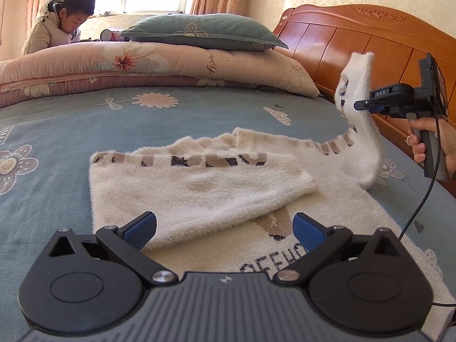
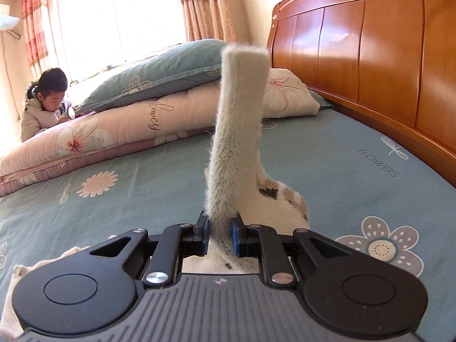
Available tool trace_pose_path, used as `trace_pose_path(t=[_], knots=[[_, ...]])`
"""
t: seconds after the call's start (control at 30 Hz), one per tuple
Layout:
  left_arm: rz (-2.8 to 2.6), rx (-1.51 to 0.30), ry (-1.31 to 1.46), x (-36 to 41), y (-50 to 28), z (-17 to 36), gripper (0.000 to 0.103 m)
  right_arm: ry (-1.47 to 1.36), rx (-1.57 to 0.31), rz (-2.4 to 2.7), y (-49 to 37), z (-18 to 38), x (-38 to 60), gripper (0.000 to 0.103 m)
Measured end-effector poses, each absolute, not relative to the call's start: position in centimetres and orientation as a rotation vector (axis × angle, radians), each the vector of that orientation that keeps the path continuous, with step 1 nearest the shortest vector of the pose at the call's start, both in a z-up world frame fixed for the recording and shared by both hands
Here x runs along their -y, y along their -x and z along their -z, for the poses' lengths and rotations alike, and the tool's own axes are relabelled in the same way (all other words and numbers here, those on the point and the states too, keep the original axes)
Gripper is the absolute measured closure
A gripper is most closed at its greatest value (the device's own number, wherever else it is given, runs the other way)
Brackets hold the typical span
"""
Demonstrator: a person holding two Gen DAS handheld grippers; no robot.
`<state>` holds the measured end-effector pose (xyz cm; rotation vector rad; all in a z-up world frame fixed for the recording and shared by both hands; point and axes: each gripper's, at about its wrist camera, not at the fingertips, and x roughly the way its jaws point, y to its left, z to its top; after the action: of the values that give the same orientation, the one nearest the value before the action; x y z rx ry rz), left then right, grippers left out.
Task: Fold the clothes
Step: 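Carry the sleeve across the sweater body with the right gripper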
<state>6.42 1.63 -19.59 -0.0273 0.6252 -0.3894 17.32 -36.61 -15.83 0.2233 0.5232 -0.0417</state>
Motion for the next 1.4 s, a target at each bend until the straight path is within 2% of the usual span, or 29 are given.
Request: trace_pose_path(t=[0.47,0.73,0.9,1.0,1.07,1.27,1.33,1.4], knots=[[0.311,-0.571,0.104,-5.3,-6.8,18.0,0.002,-0.192,-0.553,-0.176,-17.5,17.2,26.0,0.085],[0.270,-0.565,0.142,-7.1,-7.2,17.8,0.002,-0.016,-0.513,-0.258,-15.8,18.5,20.6,0.084],[0.254,-0.568,0.162,-7.9,-7.4,17.8,0.002,0.084,-0.570,-0.288,-15.2,20.5,18.8,0.083],[0.245,-0.571,0.174,-8.4,-7.6,17.9,0.002,0.178,-0.592,-0.264,-14.7,22.1,17.9,0.078],[0.244,-0.572,0.174,-8.4,-7.6,17.9,0.002,0.239,-0.599,-0.263,-14.6,22.9,17.2,0.066],[0.249,-0.579,0.165,-8.2,-7.8,18.2,0.002,0.584,-0.512,-0.271,-13.8,25.4,12.7,0.054],[0.245,-0.582,0.166,-8.3,-7.9,18.3,0.002,0.691,-0.463,-0.295,-13.5,26.1,11.1,0.054],[0.237,-0.583,0.167,-8.5,-8.0,18.3,0.002,0.765,-0.443,-0.322,-13.3,26.5,9.9,0.058]])
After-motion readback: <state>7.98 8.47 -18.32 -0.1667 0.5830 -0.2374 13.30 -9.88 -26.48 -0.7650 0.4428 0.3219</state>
